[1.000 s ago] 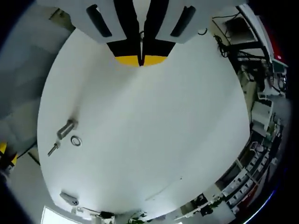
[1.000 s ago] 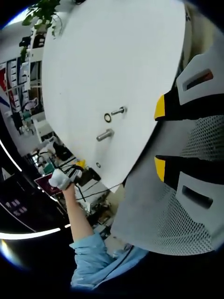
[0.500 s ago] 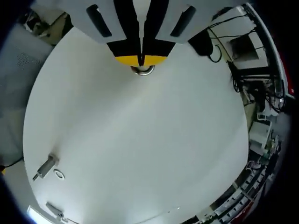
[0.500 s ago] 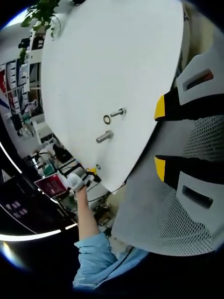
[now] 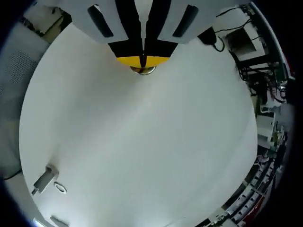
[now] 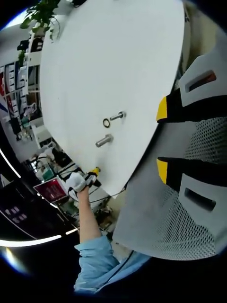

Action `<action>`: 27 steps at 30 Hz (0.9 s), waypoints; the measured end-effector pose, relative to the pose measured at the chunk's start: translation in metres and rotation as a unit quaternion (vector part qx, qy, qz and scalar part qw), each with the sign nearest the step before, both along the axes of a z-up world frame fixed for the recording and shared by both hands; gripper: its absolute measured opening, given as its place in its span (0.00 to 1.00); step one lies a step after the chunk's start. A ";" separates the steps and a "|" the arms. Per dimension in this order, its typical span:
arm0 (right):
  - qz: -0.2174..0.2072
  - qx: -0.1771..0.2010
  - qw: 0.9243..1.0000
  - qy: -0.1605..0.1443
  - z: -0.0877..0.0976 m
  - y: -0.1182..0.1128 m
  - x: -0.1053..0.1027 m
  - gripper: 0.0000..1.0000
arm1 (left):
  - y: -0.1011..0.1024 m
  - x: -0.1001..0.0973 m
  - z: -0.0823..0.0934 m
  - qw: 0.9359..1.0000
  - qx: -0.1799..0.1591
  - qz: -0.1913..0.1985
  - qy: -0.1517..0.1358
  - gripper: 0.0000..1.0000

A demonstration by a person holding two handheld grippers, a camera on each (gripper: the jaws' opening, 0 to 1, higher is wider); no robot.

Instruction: Place the washer onto the threaded stud by aligning its center hole with the stud, sliding it down to the base, and recovering from edge contact or off-axis alignment until the washer reaches the visible bottom stop.

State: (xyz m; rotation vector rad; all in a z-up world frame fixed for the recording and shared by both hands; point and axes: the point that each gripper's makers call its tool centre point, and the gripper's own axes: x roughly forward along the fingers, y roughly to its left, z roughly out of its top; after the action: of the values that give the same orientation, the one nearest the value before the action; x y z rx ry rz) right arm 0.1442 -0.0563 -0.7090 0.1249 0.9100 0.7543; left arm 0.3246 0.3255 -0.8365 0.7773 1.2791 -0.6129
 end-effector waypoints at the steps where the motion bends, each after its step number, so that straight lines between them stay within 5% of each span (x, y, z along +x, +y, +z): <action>1: 0.001 0.000 1.000 0.000 0.000 0.000 0.000 0.31 | -0.011 0.001 0.000 1.000 -0.006 -0.007 -0.001 0.00; 5: 0.004 -0.001 1.000 0.000 0.000 0.000 0.000 0.31 | -0.044 0.006 0.000 1.000 -0.028 -0.012 -0.002 0.00; 12: 0.005 -0.002 1.000 0.001 0.000 0.000 -0.001 0.31 | -0.098 0.018 -0.003 0.997 -0.034 -0.073 -0.002 0.00; 16: 0.004 -0.001 1.000 0.000 0.000 0.000 0.000 0.31 | -0.154 0.009 -0.002 0.988 -0.138 -0.061 0.026 0.00; 17: 0.003 -0.001 1.000 0.000 0.000 0.000 0.000 0.31 | -0.162 0.011 -0.003 0.987 -0.140 -0.076 0.014 0.00; 27: -0.001 0.002 1.000 -0.003 0.001 0.000 0.001 0.31 | -0.165 0.015 -0.001 0.985 -0.105 -0.139 -0.006 0.00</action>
State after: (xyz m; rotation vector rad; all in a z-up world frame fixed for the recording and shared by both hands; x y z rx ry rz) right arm 0.1451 -0.0563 -0.7083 0.1266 0.9035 0.7550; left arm 0.3398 0.1608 -0.8371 0.7871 1.0809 -0.9499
